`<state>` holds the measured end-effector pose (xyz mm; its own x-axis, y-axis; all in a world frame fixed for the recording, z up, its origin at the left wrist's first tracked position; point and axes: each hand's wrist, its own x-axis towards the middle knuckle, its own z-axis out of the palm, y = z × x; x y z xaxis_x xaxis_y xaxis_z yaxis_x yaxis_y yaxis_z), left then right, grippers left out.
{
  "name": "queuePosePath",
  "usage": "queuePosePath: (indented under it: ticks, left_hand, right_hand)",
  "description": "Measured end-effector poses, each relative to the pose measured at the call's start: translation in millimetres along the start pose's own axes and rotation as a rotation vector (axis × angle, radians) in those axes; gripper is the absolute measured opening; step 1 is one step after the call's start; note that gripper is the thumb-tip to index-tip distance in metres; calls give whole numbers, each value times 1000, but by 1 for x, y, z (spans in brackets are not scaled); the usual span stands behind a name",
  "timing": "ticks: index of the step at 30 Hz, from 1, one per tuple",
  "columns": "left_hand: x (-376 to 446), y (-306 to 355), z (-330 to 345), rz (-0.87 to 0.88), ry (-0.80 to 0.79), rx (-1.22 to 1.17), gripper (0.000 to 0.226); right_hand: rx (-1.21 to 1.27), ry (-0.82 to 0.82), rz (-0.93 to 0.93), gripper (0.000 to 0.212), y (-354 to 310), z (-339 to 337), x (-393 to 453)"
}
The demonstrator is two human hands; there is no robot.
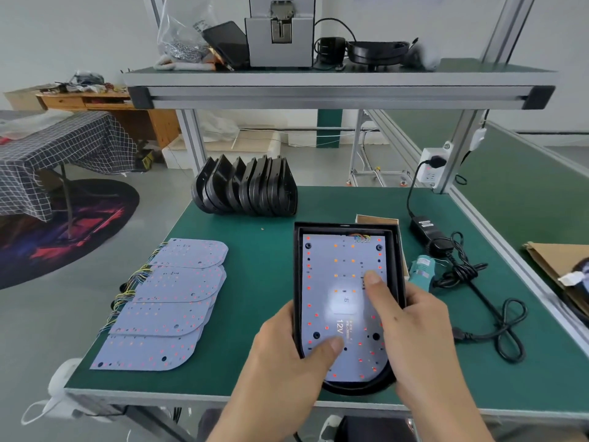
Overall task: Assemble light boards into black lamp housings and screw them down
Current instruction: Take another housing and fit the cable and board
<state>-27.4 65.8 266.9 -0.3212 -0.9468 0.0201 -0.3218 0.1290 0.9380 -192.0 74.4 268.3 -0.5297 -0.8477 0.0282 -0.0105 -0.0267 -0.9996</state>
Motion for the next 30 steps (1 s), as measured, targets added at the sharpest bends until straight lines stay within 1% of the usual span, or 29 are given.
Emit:
queuePosePath:
  ticks: [3, 4, 6, 8, 11, 13, 15, 16, 18, 19, 20, 22, 23, 24, 25, 27, 28, 30]
  left_hand:
    - [2, -3, -1, 8, -6, 13, 28]
    - [2, -4, -1, 9, -8, 14, 28]
    - [4, -5, -3, 12, -25, 0, 32]
    - [6, -7, -4, 9, -61, -34, 36]
    - [10, -9, -5, -2, -87, -135, 22]
    - [13, -12, -3, -1, -1, -211, 20]
    - [17, -15, -2, -6, 104, -235, 19]
    - [19, -17, -2, -3, 127, -231, 19]
    - [20, -19, -1, 53, 180, -209, 28]
    - [21, -20, -1, 90, 238, -200, 34]
    - [23, -21, -3, 125, 319, -217, 36]
    - [30, -24, -8, 177, 468, -293, 31]
    - [36, -26, -11, 200, 495, -292, 26]
    - [41, -28, -14, 215, 472, -249, 26]
    - [46, -28, -15, 218, 409, -195, 32]
    - [50, -26, -16, 231, 234, -145, 42]
    - [51, -24, -15, 250, 162, -126, 41]
    - [50, -17, -13, 298, 84, -87, 31]
  right_hand:
    - [6, -28, 7, 69, 5, 0, 1]
    - [12, -37, 15, 67, 7, 1, 1]
    - [24, -44, 18, 53, 9, 0, 2]
    - [23, -33, 25, 46, 9, -1, 4]
    - [22, -30, 41, 44, 10, 0, 6]
    - [-6, -34, 29, 49, 11, 2, 5]
    - [-36, -43, 13, 52, 12, 5, 2]
    - [-41, -53, 10, 51, 13, 5, 2]
    - [-28, -72, 12, 47, 14, 4, 3]
    - [-23, -82, 14, 46, 14, 4, 2]
    - [-18, -91, 10, 50, 14, 3, 2]
    - [8, -109, 22, 62, 12, 1, -1]
    - [26, -127, 45, 63, 10, 1, -3]
    - [55, -147, 79, 58, 9, 1, -4]
    - [91, -165, 128, 49, 8, 0, -5]
    - [164, -210, 218, 42, 4, -2, -6]
    - [199, -234, 246, 43, 2, -3, -7]
    - [228, -254, 284, 44, -3, -6, -6]
